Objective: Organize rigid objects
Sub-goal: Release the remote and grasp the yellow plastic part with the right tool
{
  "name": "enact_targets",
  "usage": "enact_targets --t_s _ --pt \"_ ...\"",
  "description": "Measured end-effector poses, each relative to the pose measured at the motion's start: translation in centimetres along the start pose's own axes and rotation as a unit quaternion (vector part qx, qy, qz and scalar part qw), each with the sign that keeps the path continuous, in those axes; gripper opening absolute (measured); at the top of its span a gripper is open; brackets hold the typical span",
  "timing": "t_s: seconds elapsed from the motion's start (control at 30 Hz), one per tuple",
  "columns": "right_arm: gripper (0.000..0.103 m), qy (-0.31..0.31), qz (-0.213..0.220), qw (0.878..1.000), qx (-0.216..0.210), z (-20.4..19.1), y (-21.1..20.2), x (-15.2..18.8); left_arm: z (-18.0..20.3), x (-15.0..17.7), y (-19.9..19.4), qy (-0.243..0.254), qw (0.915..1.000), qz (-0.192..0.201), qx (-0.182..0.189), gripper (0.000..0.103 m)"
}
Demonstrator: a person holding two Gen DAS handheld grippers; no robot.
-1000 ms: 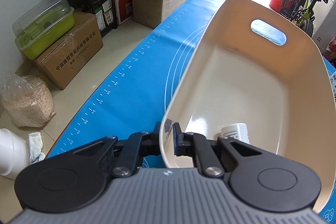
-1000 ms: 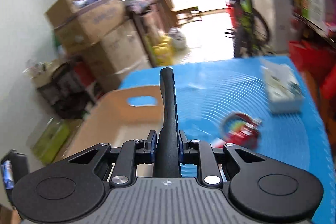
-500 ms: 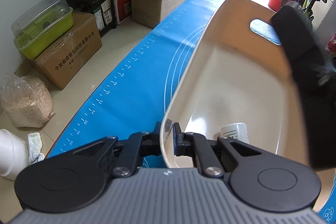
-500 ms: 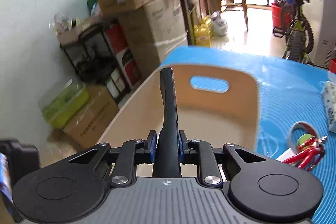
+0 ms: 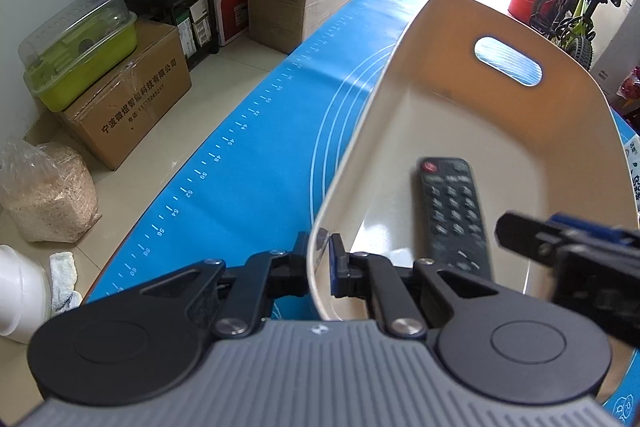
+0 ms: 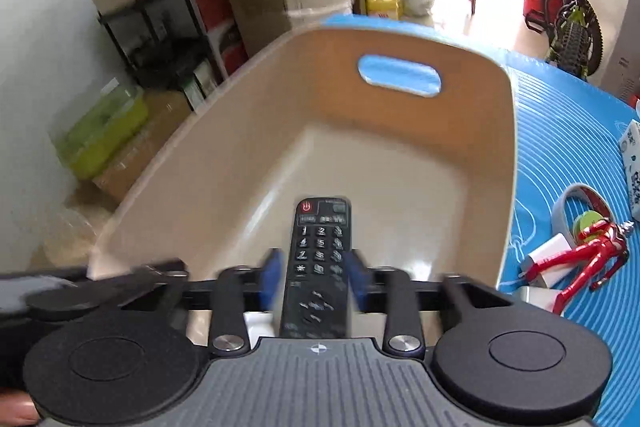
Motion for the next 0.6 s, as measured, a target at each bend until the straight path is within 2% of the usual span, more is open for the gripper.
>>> enact_targets --t_s 0.13,0.27,0.33,0.47,0.6 --pt "0.079 0.001 0.045 0.999 -0.02 0.2 -3.2 -1.4 0.0 0.0 0.0 0.0 1.0 0.0 0.0 0.011" --pt "0.086 0.02 0.077 0.997 -0.021 2.1 -6.1 -2.3 0.0 0.0 0.0 0.0 1.0 0.0 0.0 0.011" --pt "0.093 0.027 0.088 0.996 -0.011 3.6 -7.3 -2.2 0.1 0.0 0.0 0.0 1.0 0.0 0.0 0.011" --pt "0.093 0.047 0.11 0.992 0.024 7.0 -9.1 -1.5 0.1 0.1 0.0 -0.001 1.0 0.0 0.001 0.011" --pt "0.094 0.064 0.094 0.992 0.056 10.2 -8.8 0.4 0.1 0.1 -0.1 -0.003 1.0 0.0 0.002 0.011"
Point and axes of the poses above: each gripper's, at about its wrist camera, not at the fingertips, and y roughly the way its jaws point, z to its right, x to its underside, the point moved 8 cm from there along y, roughly the way its jaws point, and after that the axes turned 2 degrees about -z, right-handed, at the moved point
